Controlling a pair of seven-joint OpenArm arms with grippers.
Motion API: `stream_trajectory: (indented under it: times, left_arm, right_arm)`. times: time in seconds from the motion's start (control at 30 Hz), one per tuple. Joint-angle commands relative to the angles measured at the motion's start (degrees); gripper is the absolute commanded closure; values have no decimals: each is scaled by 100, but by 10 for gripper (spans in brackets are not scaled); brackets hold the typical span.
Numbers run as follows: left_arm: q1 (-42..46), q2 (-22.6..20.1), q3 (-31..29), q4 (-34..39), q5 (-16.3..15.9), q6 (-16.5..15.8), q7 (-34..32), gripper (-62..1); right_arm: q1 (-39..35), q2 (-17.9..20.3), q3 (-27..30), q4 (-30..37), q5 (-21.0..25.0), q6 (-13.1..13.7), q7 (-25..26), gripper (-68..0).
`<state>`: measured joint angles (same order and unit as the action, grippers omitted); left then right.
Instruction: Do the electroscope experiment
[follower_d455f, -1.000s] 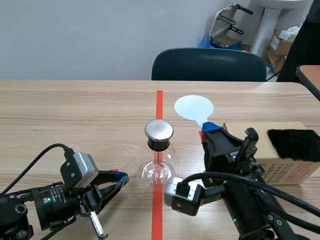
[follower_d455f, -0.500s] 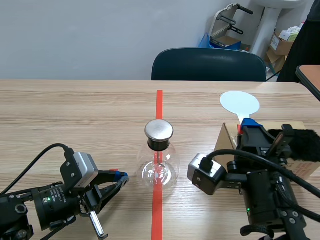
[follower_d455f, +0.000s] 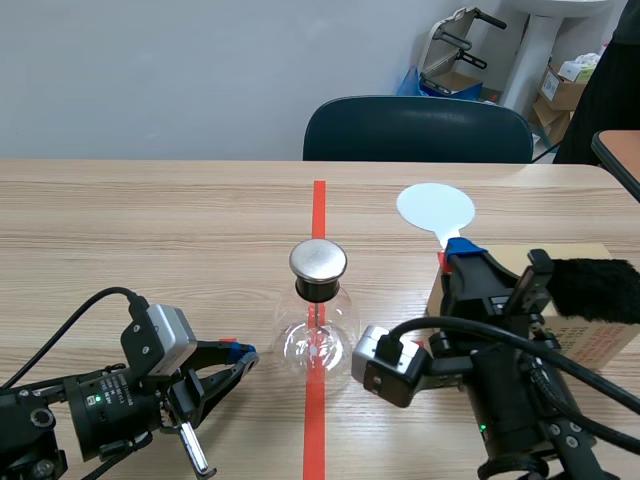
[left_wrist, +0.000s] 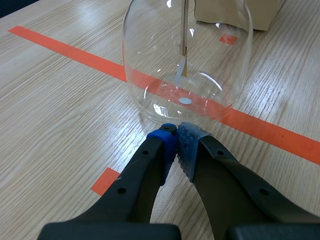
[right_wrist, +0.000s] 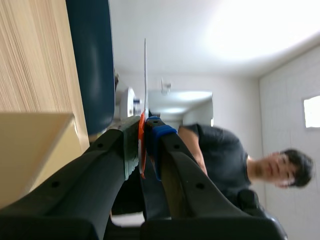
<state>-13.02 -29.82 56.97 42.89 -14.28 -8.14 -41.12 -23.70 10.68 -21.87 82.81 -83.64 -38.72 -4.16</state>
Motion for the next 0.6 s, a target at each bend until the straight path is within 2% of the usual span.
stream_trajectory:
  times: [0.0, 0.3, 0.57]
  left_arm:
    - [-15, 26, -42, 129, 2, -11, -81, -42]
    - [-15, 26, -42, 129, 2, -11, -81, -42]
    - [-15, 26, -42, 129, 2, -11, -83, -42]
  right_arm:
    - [37, 44, 15, 92, -6, -68, 184, -17]
    - [37, 44, 15, 92, -6, -68, 1611, -17]
    - [37, 44, 15, 92, -6, -68, 2367, -17]
